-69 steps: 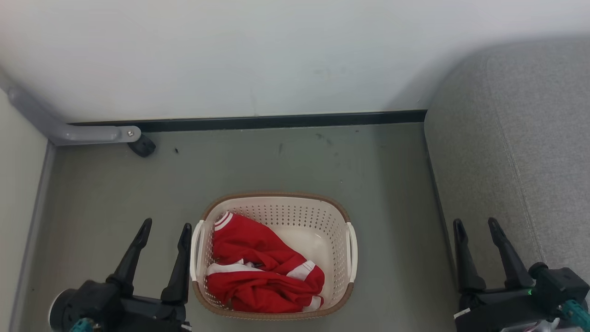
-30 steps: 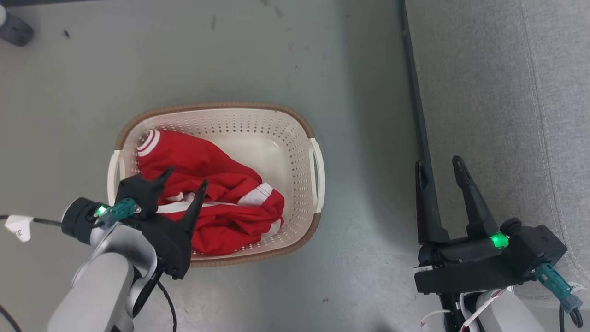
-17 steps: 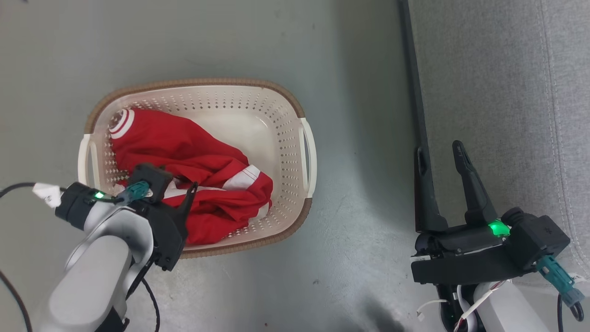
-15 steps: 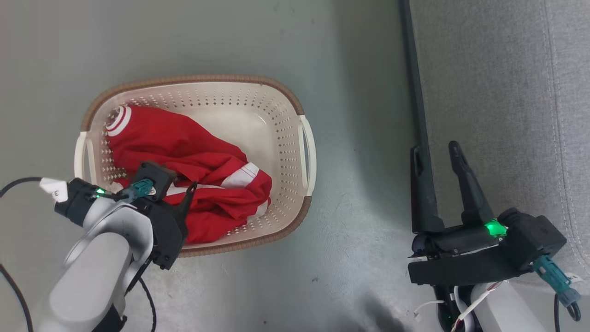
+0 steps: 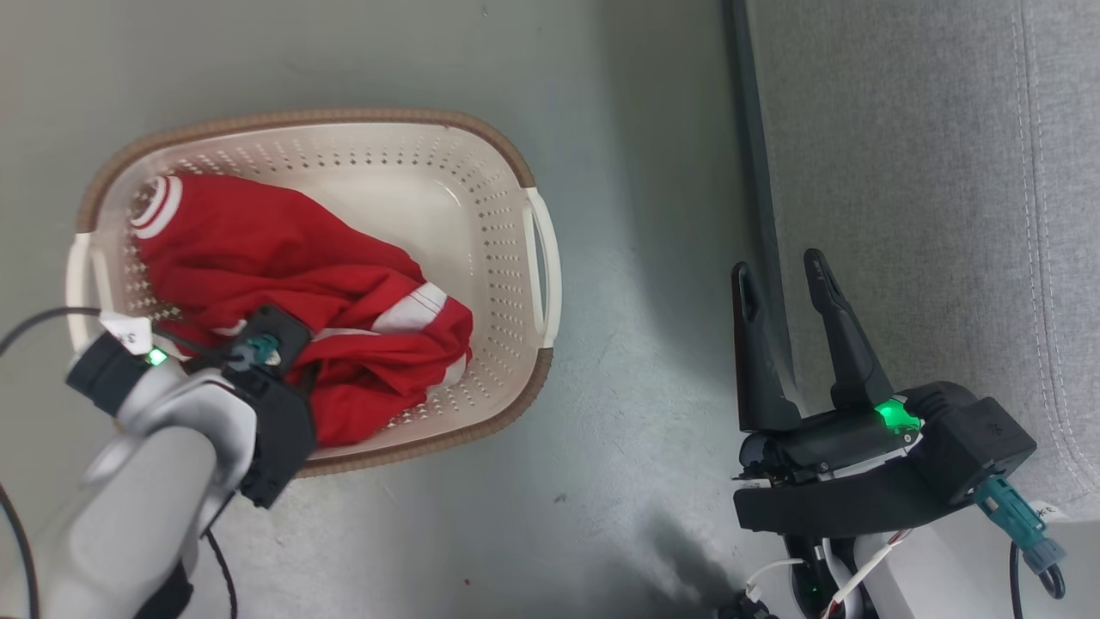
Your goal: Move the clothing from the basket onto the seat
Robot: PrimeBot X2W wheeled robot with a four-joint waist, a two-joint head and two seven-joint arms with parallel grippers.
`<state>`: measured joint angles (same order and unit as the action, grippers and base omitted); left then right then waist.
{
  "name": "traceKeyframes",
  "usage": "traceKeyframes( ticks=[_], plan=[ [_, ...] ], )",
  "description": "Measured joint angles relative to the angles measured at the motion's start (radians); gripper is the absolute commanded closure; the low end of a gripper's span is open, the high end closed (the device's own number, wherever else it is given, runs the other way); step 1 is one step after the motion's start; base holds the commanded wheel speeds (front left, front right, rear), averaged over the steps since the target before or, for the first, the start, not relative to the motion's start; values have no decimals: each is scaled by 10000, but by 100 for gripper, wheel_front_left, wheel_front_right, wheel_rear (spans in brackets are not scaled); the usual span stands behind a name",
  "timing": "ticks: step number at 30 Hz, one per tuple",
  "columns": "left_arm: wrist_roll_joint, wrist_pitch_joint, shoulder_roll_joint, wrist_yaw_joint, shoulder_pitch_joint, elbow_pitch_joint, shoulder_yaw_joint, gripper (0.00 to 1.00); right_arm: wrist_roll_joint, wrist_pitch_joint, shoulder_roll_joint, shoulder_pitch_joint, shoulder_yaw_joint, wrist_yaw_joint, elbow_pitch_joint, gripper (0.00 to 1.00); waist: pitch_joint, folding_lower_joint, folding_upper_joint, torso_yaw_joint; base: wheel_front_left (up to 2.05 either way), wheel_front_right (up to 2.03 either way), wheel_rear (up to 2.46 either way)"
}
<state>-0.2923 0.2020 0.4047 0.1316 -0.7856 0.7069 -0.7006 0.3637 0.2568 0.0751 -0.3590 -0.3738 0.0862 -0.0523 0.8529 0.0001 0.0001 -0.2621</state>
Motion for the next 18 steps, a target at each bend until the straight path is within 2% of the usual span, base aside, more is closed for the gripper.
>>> traceKeyframes(
  ticks=[8, 16, 18],
  plan=[
    [-40, 176, 127, 0, -545, 445, -437, 0, -109, -2, -109, 16, -171, 0, -58, 0, 433, 0, -1, -264, 0, 0, 0],
    [6, 489, -63, 0, -1121, 930, -940, 0, -136, 0, -144, 16, -215, -31, -46, 0, 556, 0, -1, -391, 0, 0, 0],
    [4, 617, -134, 0, -1184, 1081, -966, 75, -136, -2, -148, 11, -213, -71, -44, 0, 555, 0, -1, -397, 0, 0, 0]
  ],
)
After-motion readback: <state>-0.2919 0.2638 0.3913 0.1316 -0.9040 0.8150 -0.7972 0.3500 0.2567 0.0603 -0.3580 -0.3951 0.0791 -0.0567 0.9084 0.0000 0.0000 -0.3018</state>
